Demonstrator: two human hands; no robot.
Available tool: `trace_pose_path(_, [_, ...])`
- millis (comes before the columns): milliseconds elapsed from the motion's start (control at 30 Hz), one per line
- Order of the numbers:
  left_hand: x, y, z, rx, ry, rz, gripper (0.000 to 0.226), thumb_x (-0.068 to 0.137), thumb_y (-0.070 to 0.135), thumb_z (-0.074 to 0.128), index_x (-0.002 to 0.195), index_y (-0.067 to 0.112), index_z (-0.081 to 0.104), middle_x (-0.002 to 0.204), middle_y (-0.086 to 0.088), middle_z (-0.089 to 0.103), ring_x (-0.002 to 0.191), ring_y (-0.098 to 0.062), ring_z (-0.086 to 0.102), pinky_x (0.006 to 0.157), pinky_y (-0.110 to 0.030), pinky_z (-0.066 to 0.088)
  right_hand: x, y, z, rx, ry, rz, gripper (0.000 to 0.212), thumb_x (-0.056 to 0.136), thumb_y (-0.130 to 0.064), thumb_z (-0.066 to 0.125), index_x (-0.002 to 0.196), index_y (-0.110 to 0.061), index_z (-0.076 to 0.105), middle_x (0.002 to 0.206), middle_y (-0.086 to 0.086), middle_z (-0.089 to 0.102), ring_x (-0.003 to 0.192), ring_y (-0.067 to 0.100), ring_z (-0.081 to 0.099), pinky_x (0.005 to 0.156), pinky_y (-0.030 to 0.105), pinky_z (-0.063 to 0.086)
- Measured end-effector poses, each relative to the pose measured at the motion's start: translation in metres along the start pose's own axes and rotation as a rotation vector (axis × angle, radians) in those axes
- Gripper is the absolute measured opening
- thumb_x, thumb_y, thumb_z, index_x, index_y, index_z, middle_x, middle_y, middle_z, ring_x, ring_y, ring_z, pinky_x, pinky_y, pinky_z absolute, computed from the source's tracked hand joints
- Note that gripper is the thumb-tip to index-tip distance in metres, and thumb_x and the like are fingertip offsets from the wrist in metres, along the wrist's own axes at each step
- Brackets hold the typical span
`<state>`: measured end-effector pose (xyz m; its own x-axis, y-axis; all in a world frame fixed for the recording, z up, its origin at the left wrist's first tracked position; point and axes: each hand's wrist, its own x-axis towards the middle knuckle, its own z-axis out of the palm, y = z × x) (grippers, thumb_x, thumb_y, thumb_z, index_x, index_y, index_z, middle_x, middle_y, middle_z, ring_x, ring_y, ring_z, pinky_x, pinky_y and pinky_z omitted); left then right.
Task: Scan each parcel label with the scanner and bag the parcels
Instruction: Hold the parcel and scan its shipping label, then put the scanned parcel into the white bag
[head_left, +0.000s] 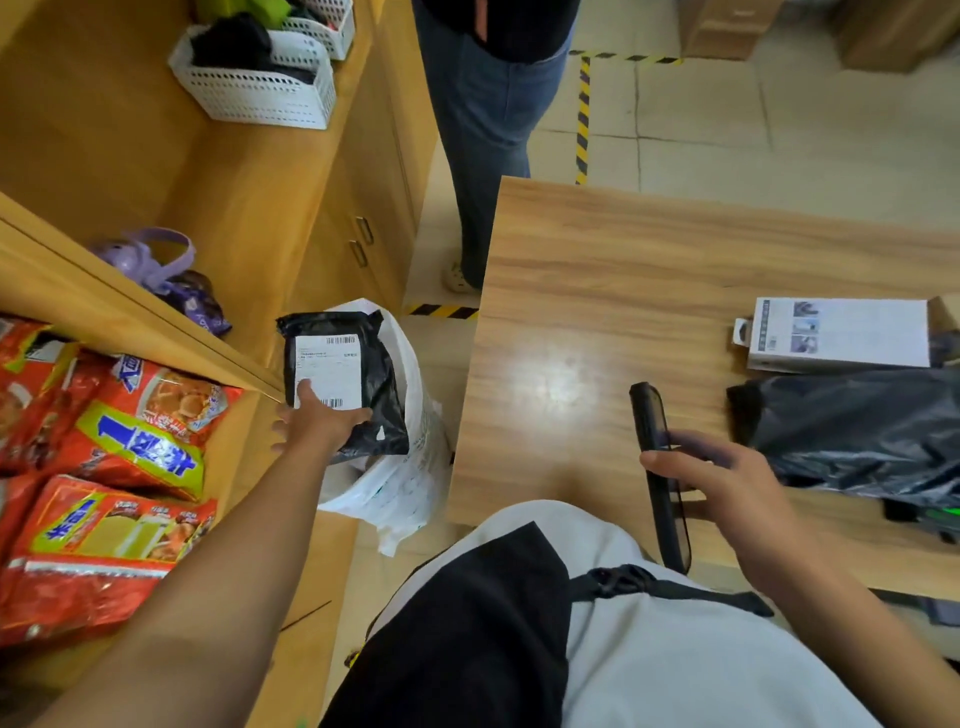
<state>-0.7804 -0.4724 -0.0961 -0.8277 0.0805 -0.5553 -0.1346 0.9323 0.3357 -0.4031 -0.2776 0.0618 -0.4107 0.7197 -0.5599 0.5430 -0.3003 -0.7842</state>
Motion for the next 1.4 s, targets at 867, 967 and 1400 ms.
trace_pose_path(867, [-0.16, 0.189, 0.139, -0.054, -0.644, 0.831, 0.024, 0.086, 0.008, 0.058, 0.095, 0.028, 0.068, 0.085, 0.006, 0.063, 0.049, 0.006, 0.055, 0.051, -0.018, 0.05, -0.069, 0.053, -0.03, 0.363, 0.417, 0.108, 0.03, 0.058, -0.043, 0.082, 0.087, -0.035, 0.079, 0.106, 0.008, 0.071, 0.092, 0.018, 0.067, 0.074, 0.035, 0.053])
trace_pose_path(967, [-0.194, 0.205, 0.159, -0.003, -0.705, 0.904, 0.025, 0.085, 0.01, 0.059, 0.087, 0.034, 0.067, 0.084, 0.009, 0.065, 0.053, 0.005, 0.056, 0.045, -0.012, 0.042, -0.068, 0.061, -0.052, 0.374, 0.454, 0.094, 0.024, 0.058, -0.047, 0.082, 0.082, -0.046, 0.08, 0.102, 0.007, 0.071, 0.093, 0.022, 0.067, 0.076, 0.039, 0.053])
trace_pose_path(1400, [-0.353, 0.301, 0.239, 0.303, -0.668, 1.371, 0.028, 0.087, 0.027, 0.069, 0.114, 0.031, 0.063, 0.123, 0.003, 0.06, 0.116, -0.016, 0.053, 0.094, -0.027, 0.039, -0.065, 0.126, -0.164, 0.543, 0.539, 0.136, 0.024, 0.077, -0.032, 0.084, 0.1, -0.024, 0.08, 0.109, 0.021, 0.069, 0.082, 0.018, 0.07, 0.073, 0.043, 0.062])
